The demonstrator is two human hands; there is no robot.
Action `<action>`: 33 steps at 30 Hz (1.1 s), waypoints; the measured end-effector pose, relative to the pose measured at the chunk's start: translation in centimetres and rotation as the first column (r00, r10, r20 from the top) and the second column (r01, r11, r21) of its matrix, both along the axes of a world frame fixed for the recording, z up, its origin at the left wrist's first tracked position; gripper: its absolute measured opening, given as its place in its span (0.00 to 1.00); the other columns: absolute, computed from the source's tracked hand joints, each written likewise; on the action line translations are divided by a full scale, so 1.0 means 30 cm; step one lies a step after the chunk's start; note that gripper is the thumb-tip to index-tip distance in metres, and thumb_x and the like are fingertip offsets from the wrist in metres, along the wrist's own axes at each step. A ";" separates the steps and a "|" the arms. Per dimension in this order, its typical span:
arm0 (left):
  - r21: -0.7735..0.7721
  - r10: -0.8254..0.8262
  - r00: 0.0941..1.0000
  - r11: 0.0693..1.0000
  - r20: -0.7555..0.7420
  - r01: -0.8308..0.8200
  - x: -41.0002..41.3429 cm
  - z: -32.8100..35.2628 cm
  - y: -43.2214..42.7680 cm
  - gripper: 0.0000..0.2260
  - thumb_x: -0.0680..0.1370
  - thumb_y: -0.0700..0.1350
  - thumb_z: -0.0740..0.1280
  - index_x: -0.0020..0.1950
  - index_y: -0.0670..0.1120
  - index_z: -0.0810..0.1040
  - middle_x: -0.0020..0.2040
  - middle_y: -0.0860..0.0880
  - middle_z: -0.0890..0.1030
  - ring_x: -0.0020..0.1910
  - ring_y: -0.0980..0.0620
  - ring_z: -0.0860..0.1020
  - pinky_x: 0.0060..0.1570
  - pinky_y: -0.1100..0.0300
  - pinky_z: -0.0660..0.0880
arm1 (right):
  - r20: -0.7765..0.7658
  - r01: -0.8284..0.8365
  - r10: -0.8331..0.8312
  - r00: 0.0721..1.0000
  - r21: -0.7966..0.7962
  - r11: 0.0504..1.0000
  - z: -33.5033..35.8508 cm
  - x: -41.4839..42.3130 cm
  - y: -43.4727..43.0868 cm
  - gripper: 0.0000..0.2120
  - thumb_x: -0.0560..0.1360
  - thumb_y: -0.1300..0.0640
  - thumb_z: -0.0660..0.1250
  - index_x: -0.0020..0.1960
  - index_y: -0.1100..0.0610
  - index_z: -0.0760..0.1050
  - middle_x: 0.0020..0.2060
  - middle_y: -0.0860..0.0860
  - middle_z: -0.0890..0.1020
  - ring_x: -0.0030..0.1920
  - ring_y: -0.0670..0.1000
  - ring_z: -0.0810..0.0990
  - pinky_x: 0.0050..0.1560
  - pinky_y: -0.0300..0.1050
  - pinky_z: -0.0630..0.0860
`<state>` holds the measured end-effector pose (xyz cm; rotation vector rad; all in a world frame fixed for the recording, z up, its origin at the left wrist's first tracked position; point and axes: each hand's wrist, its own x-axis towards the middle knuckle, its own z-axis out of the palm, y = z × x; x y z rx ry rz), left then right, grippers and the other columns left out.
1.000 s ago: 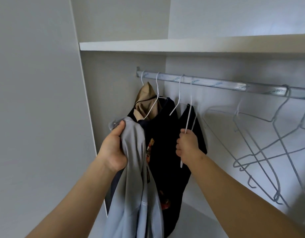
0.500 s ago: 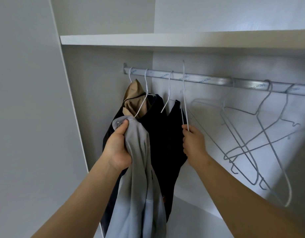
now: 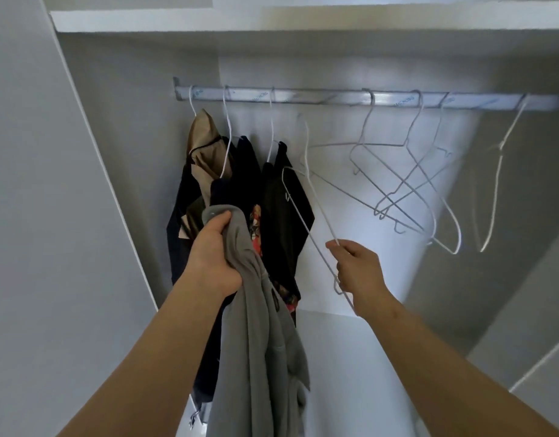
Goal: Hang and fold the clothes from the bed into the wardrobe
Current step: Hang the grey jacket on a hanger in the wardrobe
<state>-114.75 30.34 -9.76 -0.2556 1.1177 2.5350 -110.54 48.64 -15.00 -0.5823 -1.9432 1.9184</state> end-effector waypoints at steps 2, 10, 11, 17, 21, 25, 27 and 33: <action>-0.004 -0.004 1.000 1.000 0.013 0.004 0.029 -0.018 -0.027 0.14 0.81 0.49 0.57 0.41 0.45 0.76 0.37 0.45 0.79 0.40 0.49 0.76 0.36 0.54 0.71 | 0.020 0.031 -0.031 0.999 0.006 0.999 -0.021 0.068 -0.024 0.05 0.76 0.56 0.66 0.42 0.50 0.79 0.18 0.44 0.65 0.18 0.42 0.61 0.20 0.33 0.61; -0.181 -0.242 0.969 0.952 0.057 0.249 0.163 -0.071 -0.040 0.11 0.78 0.46 0.63 0.40 0.42 0.77 0.30 0.46 0.78 0.31 0.52 0.77 0.35 0.59 0.76 | 0.125 0.089 -0.084 0.989 -0.032 0.996 -0.119 0.361 -0.090 0.05 0.72 0.57 0.70 0.37 0.53 0.81 0.19 0.44 0.67 0.19 0.43 0.63 0.20 0.34 0.62; -0.202 -0.263 0.963 0.942 0.060 0.269 0.182 -0.078 -0.028 0.10 0.78 0.45 0.63 0.40 0.42 0.77 0.32 0.46 0.77 0.31 0.52 0.76 0.34 0.59 0.75 | 0.130 0.084 -0.079 0.988 -0.034 0.996 -0.123 0.400 -0.083 0.07 0.72 0.58 0.70 0.35 0.53 0.82 0.20 0.46 0.67 0.20 0.44 0.62 0.21 0.35 0.61; -0.297 -0.302 0.943 0.921 -0.139 0.252 0.255 -0.084 0.088 0.10 0.80 0.39 0.58 0.41 0.45 0.74 0.39 0.46 0.73 0.39 0.52 0.72 0.48 0.59 0.70 | 0.163 -0.009 -0.001 0.987 0.063 0.998 -0.058 0.578 -0.015 0.08 0.72 0.59 0.70 0.35 0.54 0.84 0.21 0.47 0.67 0.22 0.44 0.63 0.23 0.35 0.61; -0.384 -0.329 0.914 0.896 -0.239 0.222 0.289 -0.076 0.148 0.10 0.79 0.40 0.61 0.56 0.52 0.75 0.45 0.53 0.76 0.44 0.56 0.75 0.45 0.66 0.73 | 0.136 -0.056 0.052 0.989 0.023 0.998 -0.028 0.670 0.014 0.08 0.74 0.60 0.67 0.40 0.59 0.82 0.20 0.49 0.64 0.20 0.45 0.59 0.20 0.34 0.58; -0.504 -0.371 0.888 0.841 -0.272 0.197 0.322 -0.095 0.185 0.06 0.77 0.41 0.63 0.46 0.51 0.78 0.46 0.49 0.77 0.48 0.51 0.75 0.51 0.60 0.73 | 0.141 -0.065 0.065 0.988 -0.002 0.998 -0.027 0.740 0.043 0.12 0.77 0.58 0.63 0.38 0.61 0.80 0.21 0.51 0.64 0.21 0.46 0.59 0.21 0.35 0.58; -0.573 -0.392 0.867 0.804 -0.307 0.161 0.343 -0.107 0.186 0.07 0.78 0.41 0.63 0.42 0.50 0.77 0.44 0.48 0.76 0.48 0.50 0.74 0.54 0.57 0.72 | 0.154 -0.089 0.089 0.984 -0.007 0.996 -0.033 0.760 0.056 0.11 0.76 0.60 0.64 0.36 0.60 0.80 0.21 0.52 0.66 0.21 0.46 0.61 0.22 0.35 0.60; -0.670 -0.601 0.715 0.699 -0.358 0.251 0.452 -0.163 0.193 0.05 0.78 0.42 0.65 0.42 0.48 0.74 0.31 0.52 0.77 0.30 0.60 0.74 0.32 0.70 0.71 | 0.168 -0.302 0.312 0.935 -0.082 0.950 0.001 0.670 -0.009 0.08 0.76 0.52 0.65 0.52 0.54 0.77 0.31 0.53 0.80 0.24 0.47 0.69 0.25 0.37 0.67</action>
